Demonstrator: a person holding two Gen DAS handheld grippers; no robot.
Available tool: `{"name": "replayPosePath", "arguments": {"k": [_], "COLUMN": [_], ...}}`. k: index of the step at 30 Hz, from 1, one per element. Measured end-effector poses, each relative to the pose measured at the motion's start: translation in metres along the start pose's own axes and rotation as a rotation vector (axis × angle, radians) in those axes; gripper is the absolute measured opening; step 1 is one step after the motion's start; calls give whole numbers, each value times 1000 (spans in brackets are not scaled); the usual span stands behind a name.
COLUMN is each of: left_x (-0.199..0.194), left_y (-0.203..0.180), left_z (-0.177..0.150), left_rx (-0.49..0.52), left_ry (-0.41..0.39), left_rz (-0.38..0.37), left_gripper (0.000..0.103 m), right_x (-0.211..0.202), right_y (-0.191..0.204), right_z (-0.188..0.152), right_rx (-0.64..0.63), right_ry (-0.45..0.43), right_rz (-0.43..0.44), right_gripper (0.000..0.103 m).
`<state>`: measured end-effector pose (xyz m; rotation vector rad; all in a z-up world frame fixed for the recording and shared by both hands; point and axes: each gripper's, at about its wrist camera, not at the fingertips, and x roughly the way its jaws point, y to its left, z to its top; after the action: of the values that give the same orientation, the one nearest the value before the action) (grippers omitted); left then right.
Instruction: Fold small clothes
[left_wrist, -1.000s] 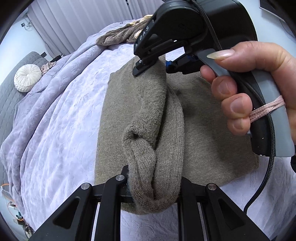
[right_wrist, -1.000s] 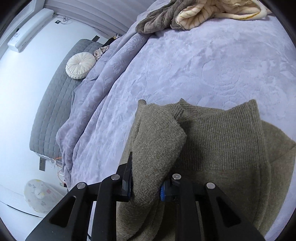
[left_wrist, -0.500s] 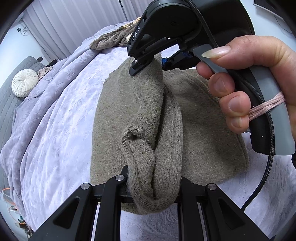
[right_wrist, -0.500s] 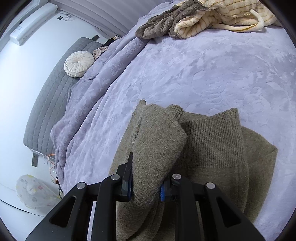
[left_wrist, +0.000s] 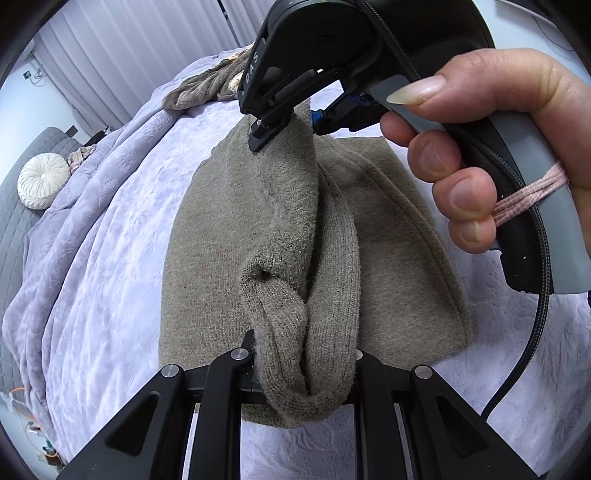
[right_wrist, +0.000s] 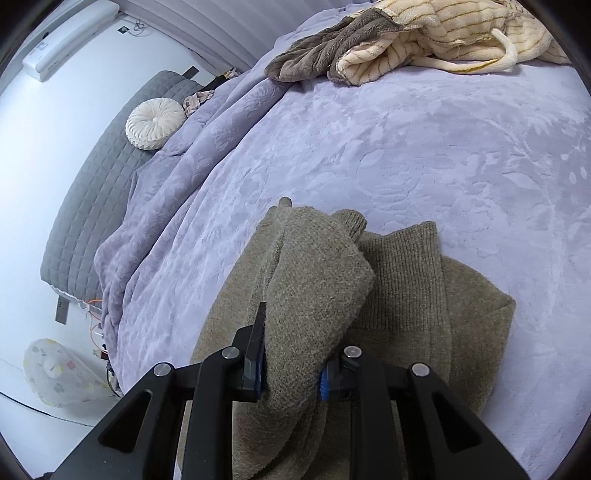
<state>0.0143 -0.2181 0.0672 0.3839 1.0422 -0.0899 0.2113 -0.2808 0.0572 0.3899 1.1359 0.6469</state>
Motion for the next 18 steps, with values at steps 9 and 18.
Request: {"name": "replayPosePath", "arguments": {"k": [9, 18], "left_x": [-7, -9], "left_y": [-11, -14], "left_z": [-1, 0], "left_rx": [25, 52], "left_ry": [-11, -15], "left_rz": [-16, -38], "left_gripper": [19, 19], "right_x": [-18, -28], "right_y": [-4, -6], "right_z": [2, 5], "right_rx": [-38, -67], "right_ry": [-3, 1], "right_rz": [-22, -40], "right_gripper": [23, 23]}}
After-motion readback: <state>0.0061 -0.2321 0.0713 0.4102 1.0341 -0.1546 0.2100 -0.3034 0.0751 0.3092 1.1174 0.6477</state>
